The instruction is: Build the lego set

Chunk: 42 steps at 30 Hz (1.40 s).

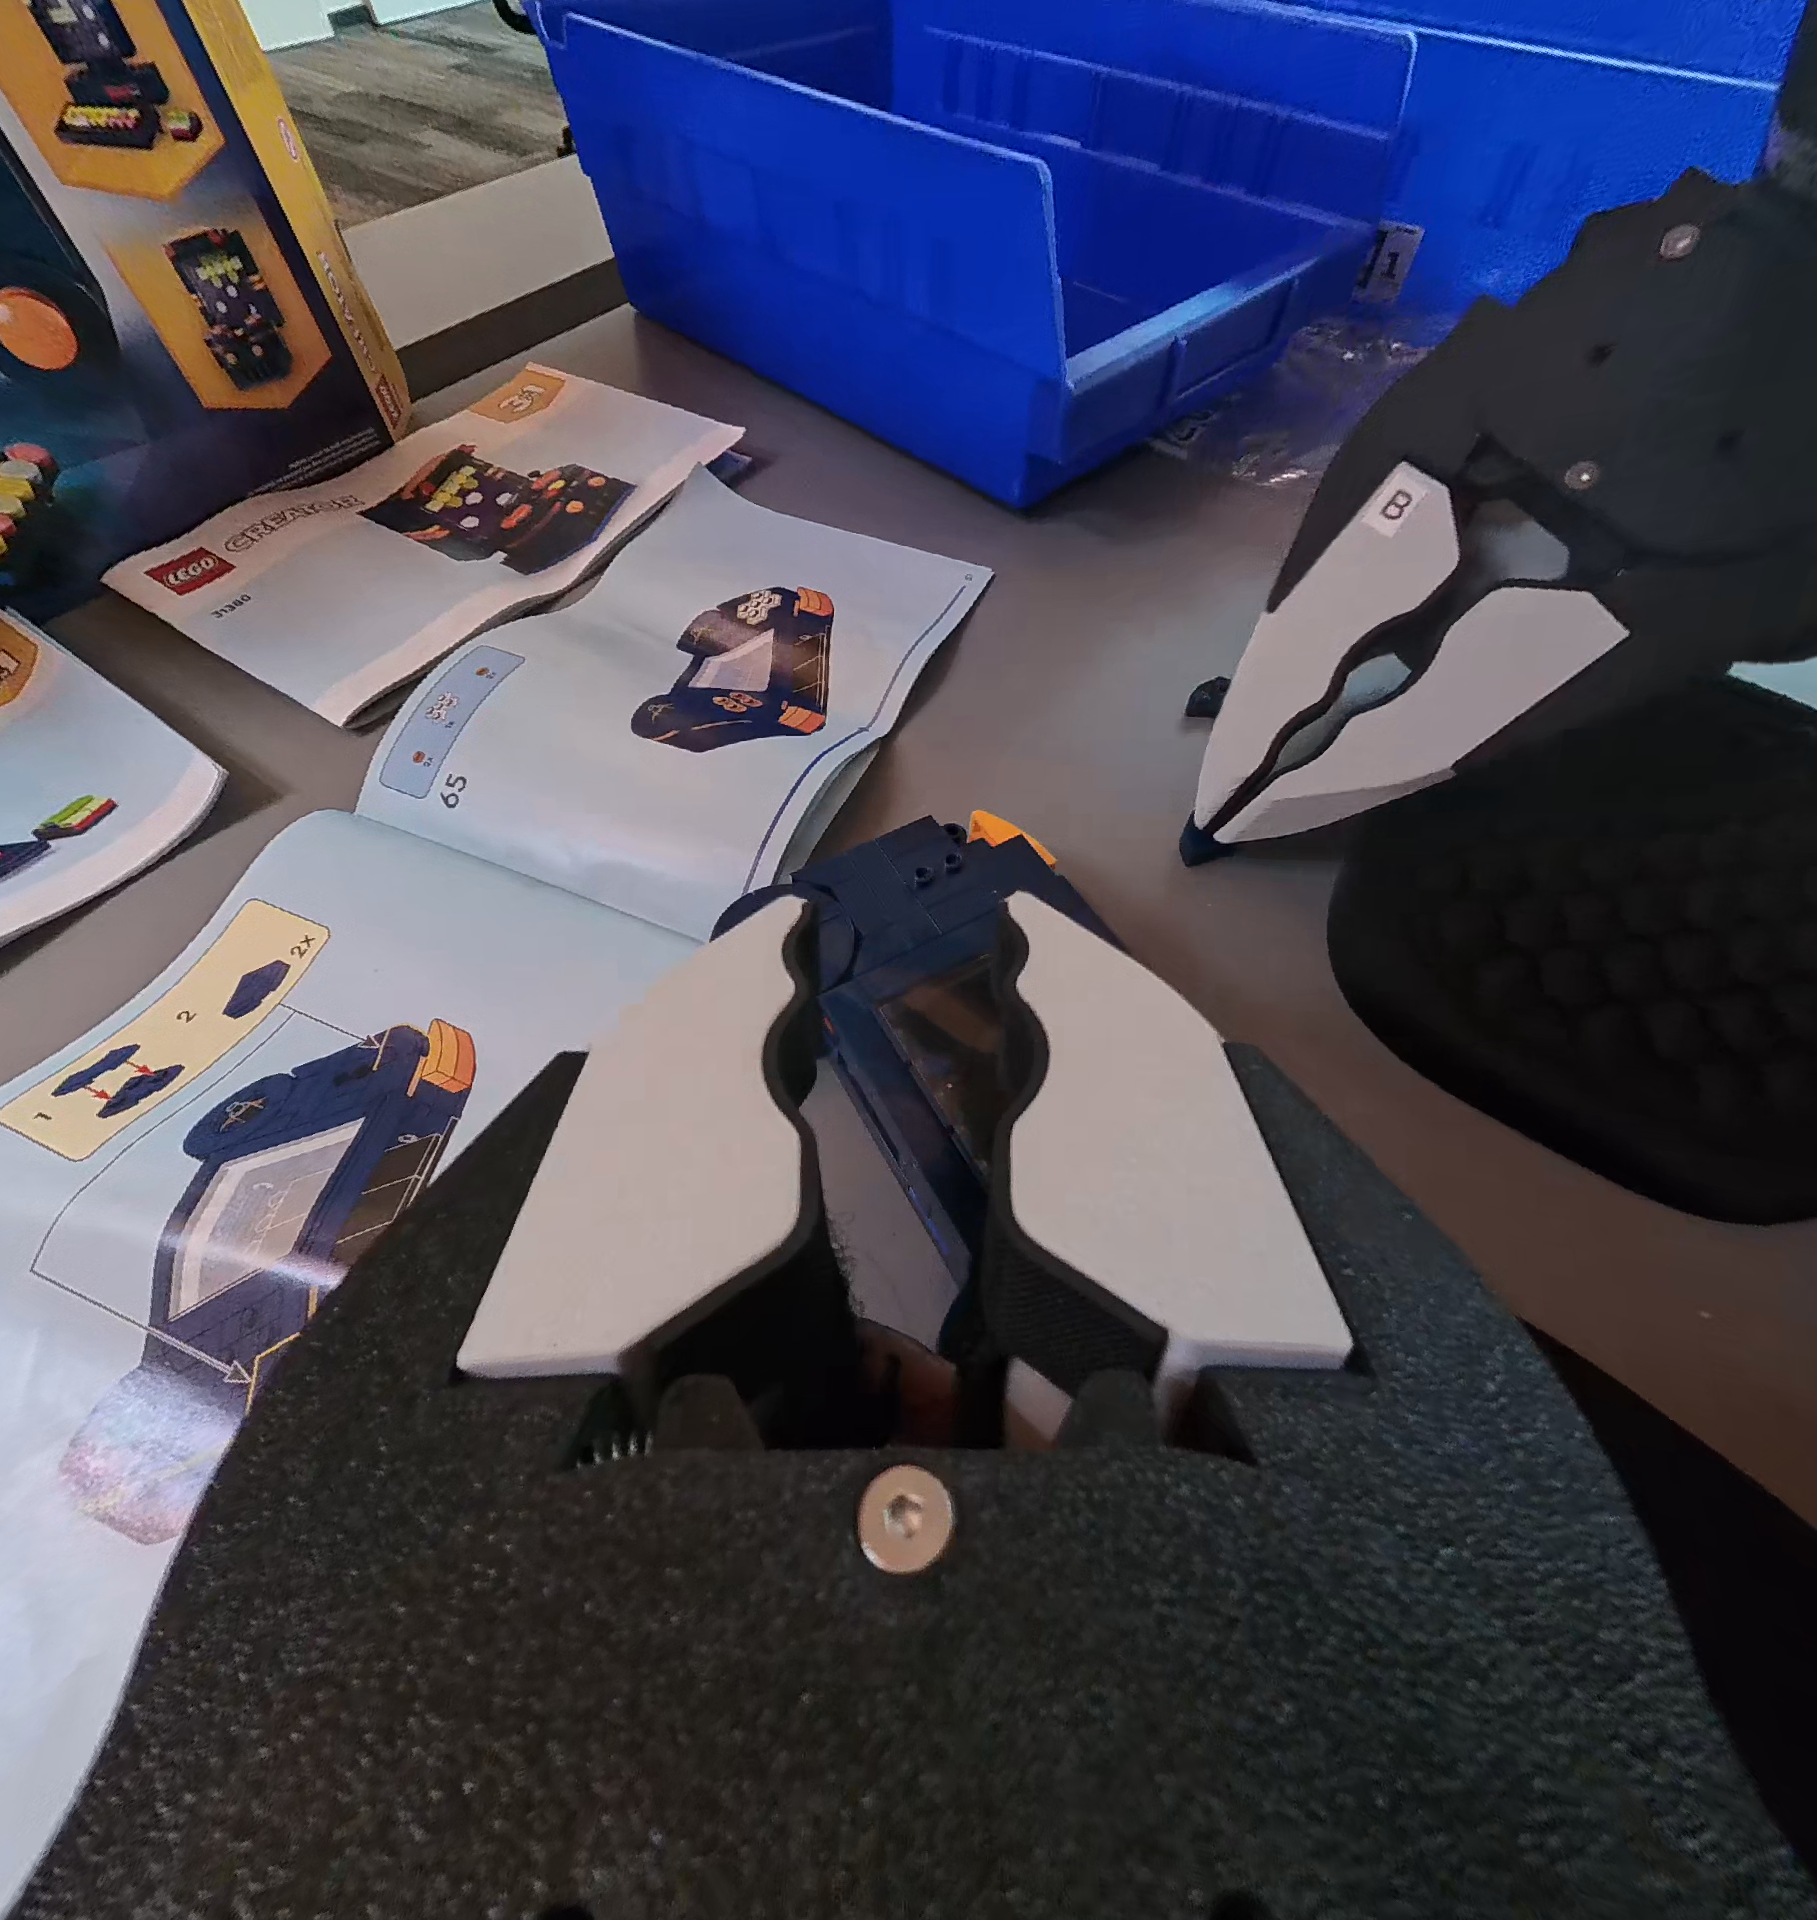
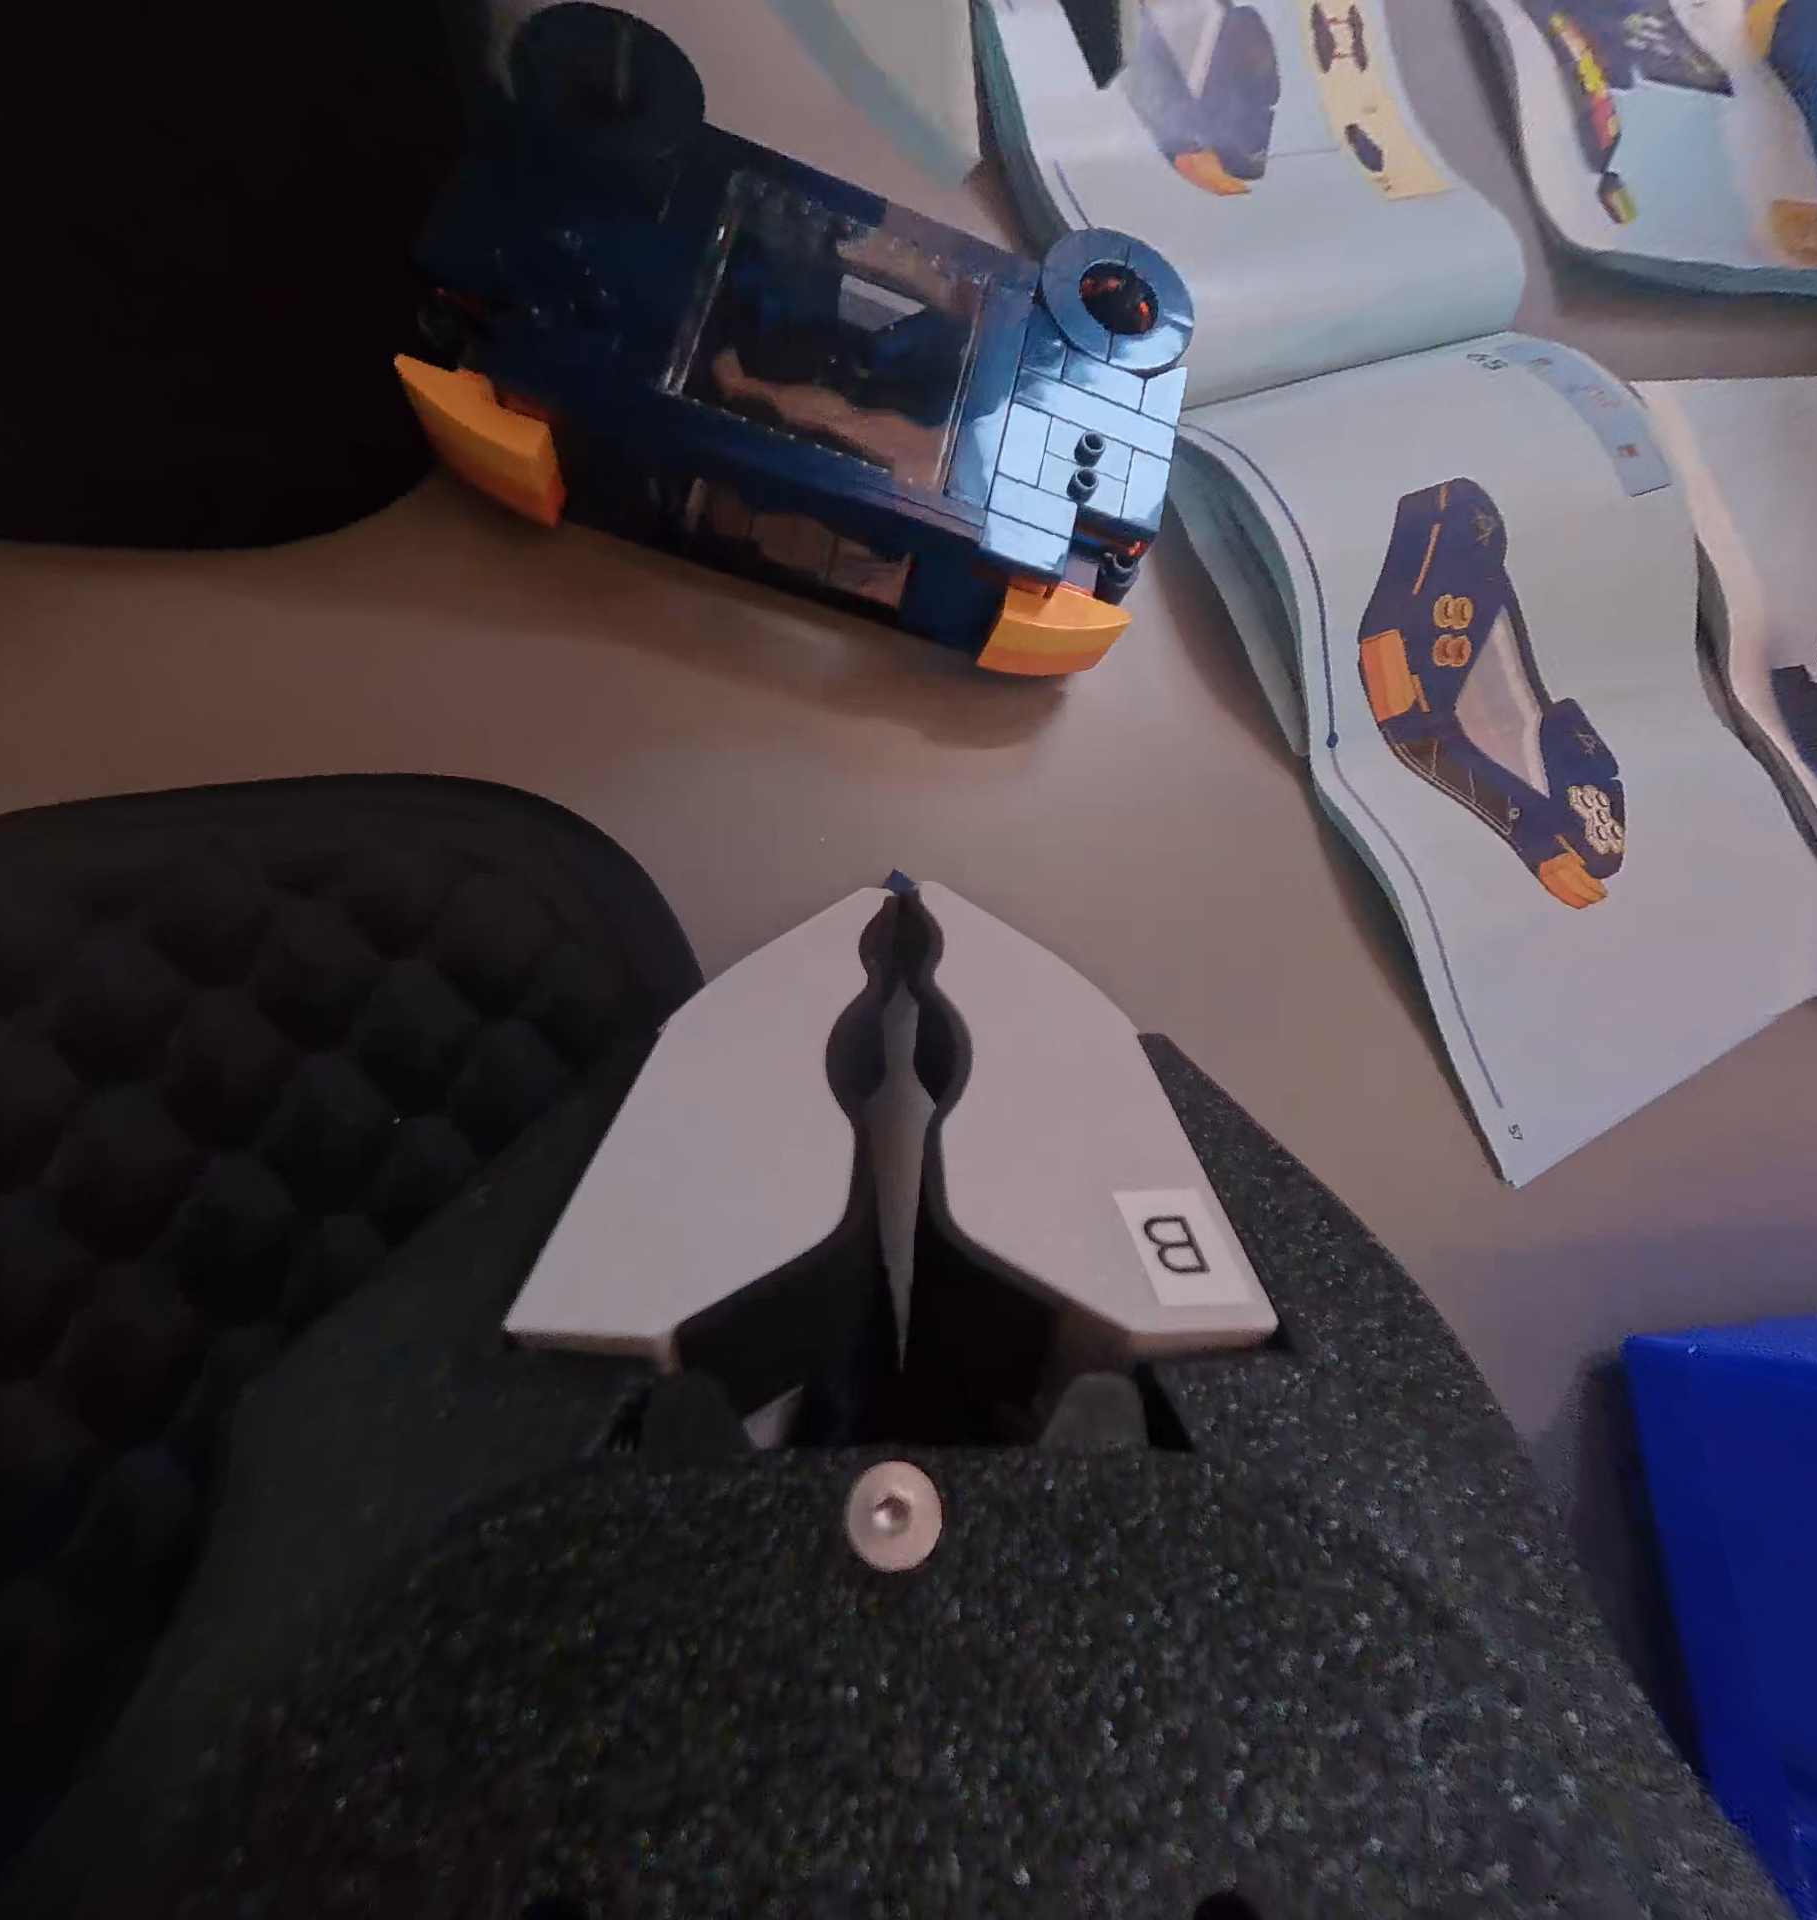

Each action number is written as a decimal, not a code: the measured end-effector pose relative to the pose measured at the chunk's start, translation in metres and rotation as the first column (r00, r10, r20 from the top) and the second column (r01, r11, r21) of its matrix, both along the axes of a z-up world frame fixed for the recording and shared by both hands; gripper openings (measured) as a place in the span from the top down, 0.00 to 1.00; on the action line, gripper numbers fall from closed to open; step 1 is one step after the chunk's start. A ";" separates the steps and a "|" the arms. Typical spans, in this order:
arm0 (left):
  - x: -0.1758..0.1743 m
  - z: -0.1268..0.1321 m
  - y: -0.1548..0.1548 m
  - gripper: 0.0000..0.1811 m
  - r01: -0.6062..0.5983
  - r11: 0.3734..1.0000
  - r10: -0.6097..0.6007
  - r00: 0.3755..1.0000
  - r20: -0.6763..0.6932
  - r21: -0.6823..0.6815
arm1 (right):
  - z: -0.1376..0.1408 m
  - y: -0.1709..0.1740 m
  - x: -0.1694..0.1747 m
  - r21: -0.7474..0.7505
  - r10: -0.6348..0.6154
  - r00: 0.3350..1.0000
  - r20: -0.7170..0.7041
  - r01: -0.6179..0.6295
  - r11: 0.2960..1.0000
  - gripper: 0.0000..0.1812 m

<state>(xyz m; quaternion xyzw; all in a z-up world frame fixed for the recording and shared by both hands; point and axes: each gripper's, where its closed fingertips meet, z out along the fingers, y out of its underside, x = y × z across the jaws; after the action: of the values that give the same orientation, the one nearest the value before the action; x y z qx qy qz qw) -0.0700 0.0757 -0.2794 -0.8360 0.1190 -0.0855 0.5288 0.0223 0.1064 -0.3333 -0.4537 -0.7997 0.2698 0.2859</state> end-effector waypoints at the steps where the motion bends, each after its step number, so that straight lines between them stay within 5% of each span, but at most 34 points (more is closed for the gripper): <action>1: 0.000 -0.001 0.000 0.83 0.001 1.000 -0.001 1.000 -0.006 -0.003 | 0.000 0.000 0.000 -0.002 -0.006 1.000 -0.001 0.006 1.000 1.00; 8: 0.000 0.002 -0.001 0.83 0.000 1.000 0.000 1.000 -0.009 0.019 | 0.033 0.018 0.001 -0.199 -0.150 0.976 -0.161 0.116 0.973 1.00; 18: 0.001 -0.001 0.000 0.83 0.008 1.000 -0.008 1.000 -0.010 0.015 | 0.002 0.015 0.005 -0.125 -0.123 0.992 -0.015 0.120 0.985 1.00; 31: -0.003 -0.005 0.001 0.83 -0.001 1.000 0.001 1.000 -0.022 0.002 | 0.002 0.013 0.002 0.126 -0.114 0.993 -0.042 0.119 0.985 1.00; 37: -0.004 0.000 0.001 0.83 -0.005 0.999 0.006 1.000 -0.003 0.037 | 0.033 0.018 -0.003 -0.109 -0.185 0.964 -0.191 0.167 0.980 1.00; 39: -0.007 0.002 0.002 0.83 -0.020 0.998 0.019 1.000 0.013 0.053 | 0.044 0.023 0.001 -0.204 -0.219 0.957 -0.190 0.180 0.962 0.88; 42: -0.014 0.007 0.003 0.83 -0.050 0.994 0.049 0.999 0.005 0.101 | 0.066 0.043 0.013 -0.294 -0.264 0.944 -0.195 0.201 0.935 0.86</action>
<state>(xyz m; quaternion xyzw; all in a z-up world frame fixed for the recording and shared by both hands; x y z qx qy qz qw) -0.0839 0.0785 -0.2728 -0.8109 0.1018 -0.0672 0.5724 0.0351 0.1494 -0.2672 -0.5458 -0.6570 0.3911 0.3428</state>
